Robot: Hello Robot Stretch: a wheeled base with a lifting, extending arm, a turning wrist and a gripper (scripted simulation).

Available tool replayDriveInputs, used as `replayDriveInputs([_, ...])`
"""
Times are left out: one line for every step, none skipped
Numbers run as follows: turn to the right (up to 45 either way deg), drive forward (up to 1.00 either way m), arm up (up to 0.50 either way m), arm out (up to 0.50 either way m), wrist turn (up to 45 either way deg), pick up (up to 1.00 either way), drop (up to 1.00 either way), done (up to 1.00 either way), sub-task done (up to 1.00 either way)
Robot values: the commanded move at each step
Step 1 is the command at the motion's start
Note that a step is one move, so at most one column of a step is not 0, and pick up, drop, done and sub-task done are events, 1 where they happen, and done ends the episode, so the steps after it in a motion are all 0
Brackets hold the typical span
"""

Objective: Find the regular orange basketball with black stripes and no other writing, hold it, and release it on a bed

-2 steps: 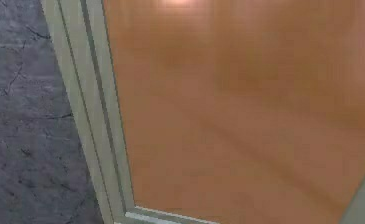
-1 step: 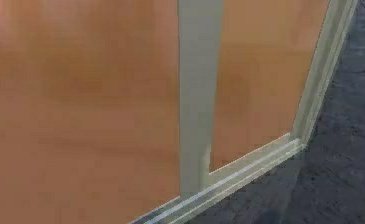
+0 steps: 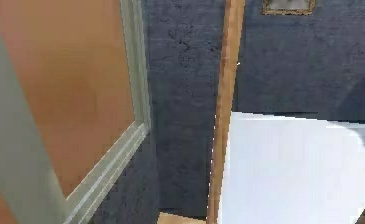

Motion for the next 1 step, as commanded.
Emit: replayDriveInputs([45.0, 0.0, 0.0, 0.0, 0.0, 0.0, 0.0, 0.0, 0.0])
